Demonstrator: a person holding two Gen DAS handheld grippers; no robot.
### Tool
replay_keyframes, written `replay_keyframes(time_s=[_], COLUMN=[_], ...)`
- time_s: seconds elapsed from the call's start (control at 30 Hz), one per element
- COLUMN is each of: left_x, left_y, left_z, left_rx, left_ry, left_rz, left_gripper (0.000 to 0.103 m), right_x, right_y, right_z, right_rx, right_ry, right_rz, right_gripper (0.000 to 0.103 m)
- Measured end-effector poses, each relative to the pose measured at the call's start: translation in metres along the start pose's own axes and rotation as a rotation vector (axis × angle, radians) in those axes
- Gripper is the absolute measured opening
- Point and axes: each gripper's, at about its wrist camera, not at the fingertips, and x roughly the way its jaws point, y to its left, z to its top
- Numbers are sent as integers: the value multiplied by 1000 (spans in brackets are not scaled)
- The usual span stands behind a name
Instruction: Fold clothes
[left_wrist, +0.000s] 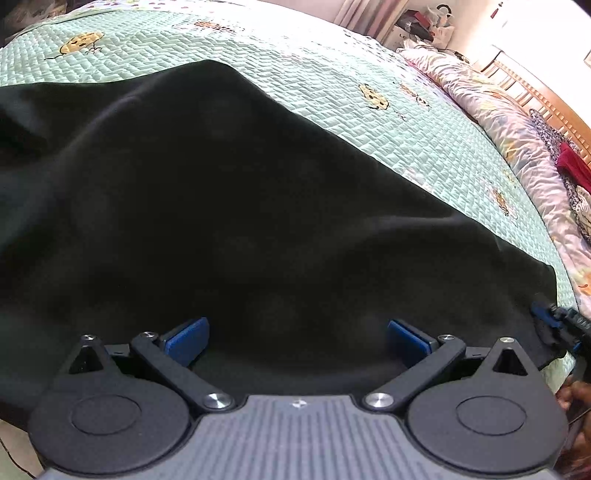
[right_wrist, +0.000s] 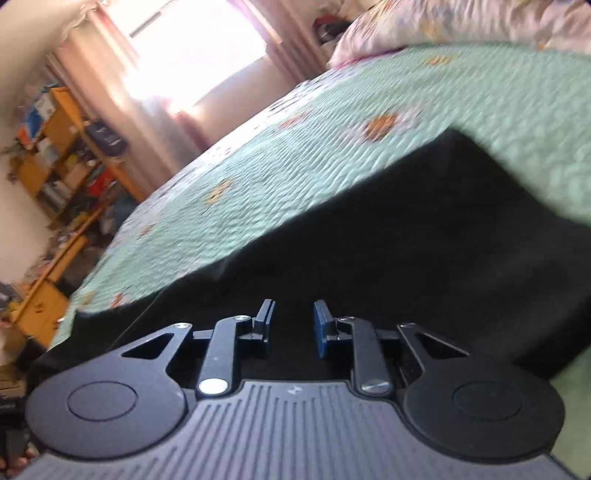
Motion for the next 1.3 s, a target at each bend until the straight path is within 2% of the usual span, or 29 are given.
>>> replay_keyframes(time_s=[0.13,0.23,0.27,0.33,0.37,0.43,0.5,0.53,0.57,0.7,0.77,0.83,0.9,0.93,1.0,1.07,1.1,1.17,1.27,1.3], left_x=[2,3,3,2,1,0,-3,-5,-8,-28,-40,-45,-47,-43,-25,-6,-5,-4,-5,-5], left_y=[-6,-11,-12,-11,-10,-8,-9,-9,-9,-6,-1,8,18,25,42,55,52,47,43,42], left_z=[-2,-2,-2,-1,-1,0,0,-1,-1,1,8,19,29,32,34,26,22,16,16,17], left_rx=[20,29,29,23,15,-1,-12,-12,-8,13,20,-8,-48,-73,-121,-136,-106,-41,-23,-25], left_ry=[-2,0,2,6,6,4,-7,-13,-22,-100,-158,-203,-242,-248,-190,-127,-135,-157,-151,-149], left_rz=[19,30,30,21,17,9,6,3,4,4,6,15,28,40,66,64,66,70,86,87], left_gripper=[102,102,102,102,102,102,102,102,100,99,99,99,100,101,101,101,102,102,102,102], right_x=[-14,-7,4,25,25,19,9,5,1,-3,1,12,28,38,55,48,45,35,26,23], right_y=[21,32,25,11,3,-7,-5,-2,4,43,65,82,86,81,69,53,46,32,17,13], right_z=[17,25,23,19,19,21,24,26,27,26,22,18,12,7,-4,-15,-20,-22,-23,-23], right_rx=[-92,-180,-184,-192,-176,-122,-86,-88,-91,-136,-167,-173,-142,-108,-39,-6,11,44,78,86], right_ry=[-57,-53,-13,65,52,29,7,-4,-15,-32,-19,20,78,107,163,136,122,107,92,87], right_rz=[10,3,-29,-92,-79,-76,-108,-130,-121,26,100,195,267,254,228,262,279,284,268,261], right_gripper=[32,43,49,49,43,43,46,51,52,53,64,65,66,66,66,63,63,56,44,42])
